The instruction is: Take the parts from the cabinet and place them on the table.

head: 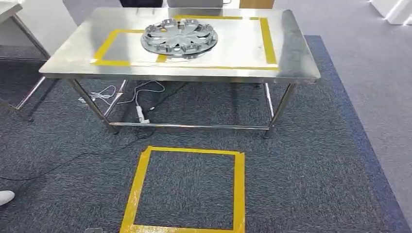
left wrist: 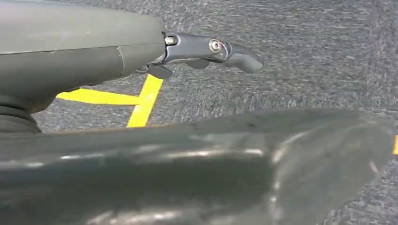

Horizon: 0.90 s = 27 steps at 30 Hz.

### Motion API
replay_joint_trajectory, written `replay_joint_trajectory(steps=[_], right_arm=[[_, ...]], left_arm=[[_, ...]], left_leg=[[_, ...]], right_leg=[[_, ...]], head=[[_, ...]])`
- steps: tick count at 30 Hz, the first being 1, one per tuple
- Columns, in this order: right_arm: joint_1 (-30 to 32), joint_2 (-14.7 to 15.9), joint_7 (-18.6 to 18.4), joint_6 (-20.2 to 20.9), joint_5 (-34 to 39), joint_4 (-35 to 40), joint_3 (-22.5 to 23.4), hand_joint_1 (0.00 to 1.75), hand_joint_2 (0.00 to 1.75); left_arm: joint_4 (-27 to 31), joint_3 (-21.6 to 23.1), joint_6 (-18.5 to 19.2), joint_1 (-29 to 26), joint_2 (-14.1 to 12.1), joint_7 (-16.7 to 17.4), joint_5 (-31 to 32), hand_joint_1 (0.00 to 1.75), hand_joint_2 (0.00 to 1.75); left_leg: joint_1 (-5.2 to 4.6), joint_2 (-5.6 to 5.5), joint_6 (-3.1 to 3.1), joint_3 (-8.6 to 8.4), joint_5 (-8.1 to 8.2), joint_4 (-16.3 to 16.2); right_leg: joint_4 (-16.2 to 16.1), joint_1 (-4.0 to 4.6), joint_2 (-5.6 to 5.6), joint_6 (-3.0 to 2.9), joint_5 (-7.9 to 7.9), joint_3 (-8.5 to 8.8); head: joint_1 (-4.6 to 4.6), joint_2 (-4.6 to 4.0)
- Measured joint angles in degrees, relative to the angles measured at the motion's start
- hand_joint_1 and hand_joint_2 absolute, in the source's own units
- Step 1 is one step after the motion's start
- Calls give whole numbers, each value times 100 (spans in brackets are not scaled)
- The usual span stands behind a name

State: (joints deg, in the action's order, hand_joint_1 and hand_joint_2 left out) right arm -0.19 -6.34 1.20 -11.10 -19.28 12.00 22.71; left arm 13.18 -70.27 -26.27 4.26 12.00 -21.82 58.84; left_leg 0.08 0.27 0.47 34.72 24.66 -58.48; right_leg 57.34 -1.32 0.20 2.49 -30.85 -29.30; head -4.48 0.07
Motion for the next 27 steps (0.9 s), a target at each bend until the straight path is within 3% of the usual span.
replay_joint_trajectory(steps=[2, 3, 4, 5, 7, 8, 9, 10, 11, 12, 13, 14, 17, 18, 19, 20, 22, 23, 24, 25, 27], right_arm=[[16, 0, -46, -106, -22, 0, 26, 0, 0], [19, -4, -50, -149, -28, 0, 40, 0, 0], [14, -11, -46, -184, -39, 0, 50, 0, 0], [10, -15, -33, -195, -37, 0, 66, 0, 0], [22, -28, 24, -197, -9, 0, 120, 0, 0], [28, -31, 39, -197, 9, 0, 144, 0, 0], [30, -31, 54, -197, 26, 0, 171, 0, 0], [28, -31, 59, -197, 48, 0, 197, 0, 0], [23, -35, 65, -197, 72, 0, 232, 0, 0], [19, -46, 72, -197, 96, 2, 258, 0, 0], [20, -78, 76, -212, 125, 2, 291, 0, 0], [-3, -89, 83, -236, 125, 4, 317, 0, 0], [-22, -116, 89, -258, 98, 7, 367, 0, 0], [-7, -116, 85, -265, 74, 7, 376, 0, 0], [11, -118, 76, -278, 50, 7, 385, 0, 0], [8, -118, 63, -285, 26, 4, 389, 0, 0], [-34, -118, 54, -289, -4, 7, 402, 0, 0], [-37, -118, 54, -289, -33, 7, 402, 0, 0], [-25, -118, 50, -280, -55, 7, 402, 0, 0], [-6, -118, 46, -274, -74, 7, 402, 0, 0], [15, -118, 46, -263, -96, 7, 402, 0, 0]], left_arm=[[0, 4, -2, -3, 0, 15, 15, 0, 0], [0, 9, -4, -3, -2, 15, 17, 0, 0], [0, 11, -9, -3, -2, 11, 24, 0, 0], [0, 13, -13, -2, -2, 5, 24, 0, 0], [0, 15, -15, -3, -2, -24, 24, 0, 0], [0, 13, -15, -6, -2, -37, 24, 0, 0], [0, 13, -15, -12, -2, -48, 22, 0, 0], [0, 15, -15, -14, -2, -54, 20, 0, 0], [0, 15, -15, -14, -2, -57, 20, 0, 0], [0, 15, -17, -16, -2, -57, 20, 0, 0], [0, 13, -24, -24, -24, -57, 20, 0, 0], [0, 13, -26, -40, -24, -41, 20, 0, 0], [0, 13, -44, -68, -17, 0, 31, 0, 0], [0, 13, -50, -73, -4, 24, 28, 0, 0], [0, 15, -63, -57, -11, 29, 35, 0, 0], [0, 20, -68, -51, -9, 29, 39, 0, 0], [0, 20, -72, -74, 0, 59, 50, 0, 0], [0, 20, -81, -79, 2, 70, 57, 0, 0], [0, 24, -83, -78, 2, 79, 66, 0, 0], [0, 28, -87, -73, 4, 79, 66, 0, 0], [0, 35, -98, -57, 11, 70, 66, 0, 0]], left_leg=[[30, 5, -67, -19, -33, 25], [44, 4, -95, 3, -6, 3], [50, -5, -123, 52, 176, -151], [50, -6, -144, 180, 456, -507], [49, -6, -168, 524, 925, -1466], [49, -6, -167, 607, 997, -1739], [48, -7, -159, 581, 946, -1744], [47, -14, -134, 444, 772, -1526], [46, -50, -96, 201, 505, -1056], [41, -179, -50, -43, 261, -557], [50, -524, 20, -203, 183, -181], [65, -608, 40, -233, 200, -96], [18, -419, 51, -248, 262, -5], [68, -341, 74, -275, 230, 102], [74, -251, 96, -302, 207, 142], [71, -202, 123, -299, 206, 147], [49, -20, 135, -299, 213, 143], [45, 83, 140, -294, 219, 140], [44, 156, 140, -295, 219, 139], [44, 223, 137, -297, 221, 139], [44, 337, 121, -306, 229, 132]], right_leg=[[6, 25, 19, -76, 32, -10], [-19, -6, 21, -145, 79, -8], [-18, -4, 37, -176, 98, 33], [-12, -1, 49, -206, 121, 20], [-7, 17, 94, -223, 136, -14], [-5, 24, 123, -225, 138, -20], [-2, 30, 162, -225, 138, -20], [1, 36, 218, -224, 139, -17], [3, 43, 285, -223, 138, -5], [3, 49, 347, -220, 136, 8], [2, 22, 390, -216, 136, -13], [37, 59, 464, -171, 129, -61], [-3, -26, 658, -37, 208, -171], [0, -4, 665, -4, 190, -249], [96, 13, 324, 18, 112, -259], [351, 25, 122, 33, -55, -385], [1218, 18, 29, 60, -455, -817], [1572, 18, 21, 75, -561, -1000], [1648, 18, 14, 79, -523, -1037], [1475, 18, -3, 83, -360, -944], [597, 18, -117, 72, 96, -461]], head=[[-11, -2], [-6, 0], [13, -2], [37, -2], [50, -2], [50, 0], [50, -2], [53, 0], [50, -2], [53, -2], [42, 0], [41, -2], [85, 0], [87, -2], [68, -2], [24, 0], [18, -2], [13, 0], [13, 0], [13, -2], [13, -2]])
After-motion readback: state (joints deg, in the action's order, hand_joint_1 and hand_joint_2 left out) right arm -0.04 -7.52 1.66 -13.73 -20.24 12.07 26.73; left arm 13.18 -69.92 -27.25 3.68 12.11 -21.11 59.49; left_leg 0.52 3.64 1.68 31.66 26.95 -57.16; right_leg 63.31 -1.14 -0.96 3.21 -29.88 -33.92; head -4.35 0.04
